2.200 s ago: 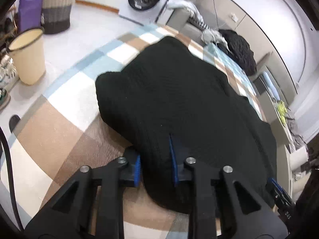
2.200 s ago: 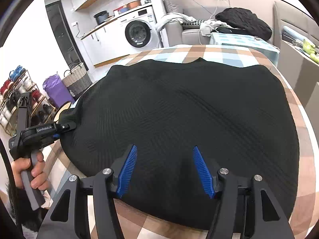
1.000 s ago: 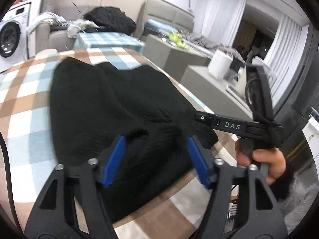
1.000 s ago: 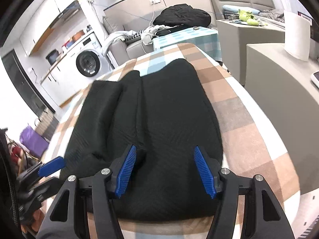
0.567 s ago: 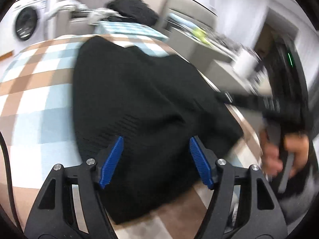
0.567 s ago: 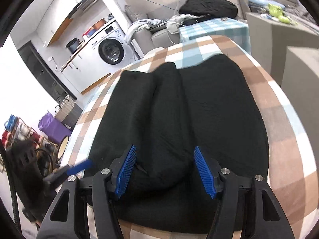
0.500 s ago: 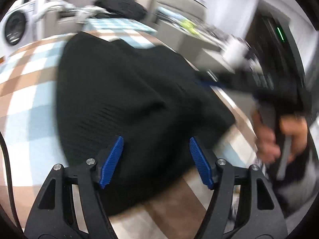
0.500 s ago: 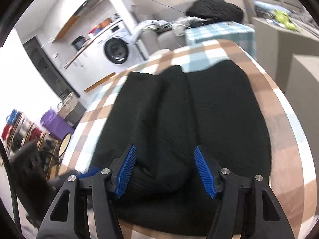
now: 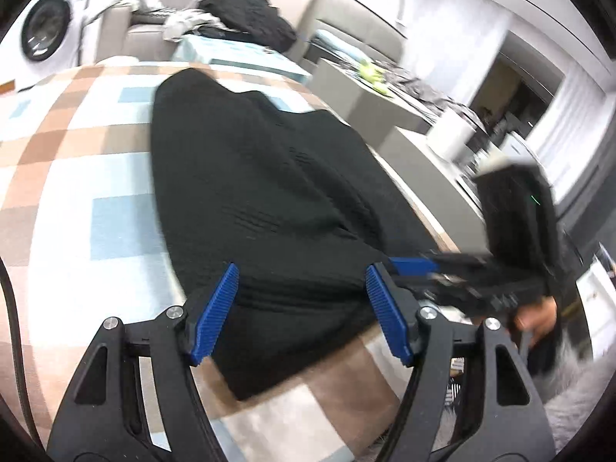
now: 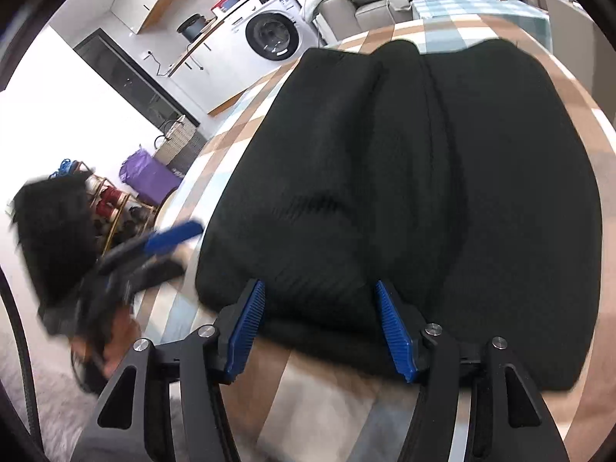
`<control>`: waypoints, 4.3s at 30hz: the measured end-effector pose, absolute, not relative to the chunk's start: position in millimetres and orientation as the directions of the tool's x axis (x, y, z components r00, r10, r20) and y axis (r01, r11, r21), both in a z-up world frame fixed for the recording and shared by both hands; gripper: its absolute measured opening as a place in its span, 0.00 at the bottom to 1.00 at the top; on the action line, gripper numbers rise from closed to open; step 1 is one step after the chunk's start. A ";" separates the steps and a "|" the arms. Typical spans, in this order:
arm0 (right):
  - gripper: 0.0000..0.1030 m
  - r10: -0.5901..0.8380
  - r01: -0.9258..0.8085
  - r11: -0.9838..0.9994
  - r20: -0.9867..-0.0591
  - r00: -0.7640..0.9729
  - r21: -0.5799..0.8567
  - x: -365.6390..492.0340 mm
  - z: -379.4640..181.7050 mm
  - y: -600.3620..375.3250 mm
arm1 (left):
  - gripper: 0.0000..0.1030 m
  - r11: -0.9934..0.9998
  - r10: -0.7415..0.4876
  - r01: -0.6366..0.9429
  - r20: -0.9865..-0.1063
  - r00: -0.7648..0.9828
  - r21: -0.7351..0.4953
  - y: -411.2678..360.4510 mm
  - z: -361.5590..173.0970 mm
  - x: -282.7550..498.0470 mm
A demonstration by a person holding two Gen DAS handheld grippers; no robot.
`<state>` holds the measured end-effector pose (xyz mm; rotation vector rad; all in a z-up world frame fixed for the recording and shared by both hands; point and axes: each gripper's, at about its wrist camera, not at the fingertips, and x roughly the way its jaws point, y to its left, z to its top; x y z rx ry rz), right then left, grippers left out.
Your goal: Fold small clothes
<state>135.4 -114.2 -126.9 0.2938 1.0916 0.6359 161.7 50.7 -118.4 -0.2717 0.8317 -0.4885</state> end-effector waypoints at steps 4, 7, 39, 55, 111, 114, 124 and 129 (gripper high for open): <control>0.59 0.628 -0.303 0.778 -0.691 0.358 0.550 136.4 -121.6 -121.2 | 0.65 0.868 -0.490 0.253 -0.652 0.579 -0.427 69.1 -120.5 172.8; 0.59 0.632 -0.275 0.773 -0.653 0.418 0.572 153.4 -119.6 -122.4 | 0.65 0.872 -0.477 0.220 -0.653 0.588 -0.438 77.2 -122.5 178.2; 0.18 0.541 -0.123 0.815 -0.667 0.512 0.567 153.6 -139.5 -152.1 | 0.65 0.929 -0.371 0.217 -0.765 0.527 -0.301 46.3 -145.5 185.6; 0.07 0.279 0.095 0.898 -0.725 0.630 0.429 125.8 -139.5 -192.1 | 0.65 0.914 -0.402 0.191 -0.744 0.533 -0.357 60.0 -134.8 218.0; 0.10 0.413 -0.151 0.906 -0.752 0.513 0.395 217.4 -153.2 -147.0 | 0.53 0.959 -0.233 0.014 -0.755 0.613 -0.284 98.7 -110.6 207.0; 0.22 0.447 -0.157 0.889 -0.741 0.502 0.430 221.7 -153.6 -151.6 | 0.53 0.959 -0.232 0.009 -0.763 0.603 -0.284 97.9 -117.1 207.4; 0.04 0.464 -0.198 0.874 -0.644 0.608 0.443 245.7 -128.4 -144.2 | 0.53 0.963 -0.220 0.006 -0.770 0.598 -0.270 95.9 -124.1 206.6; 0.10 0.374 -0.152 0.923 -0.736 0.564 0.353 255.3 -136.3 -138.4 | 0.53 0.962 -0.223 0.006 -0.770 0.598 -0.274 98.1 -125.9 208.4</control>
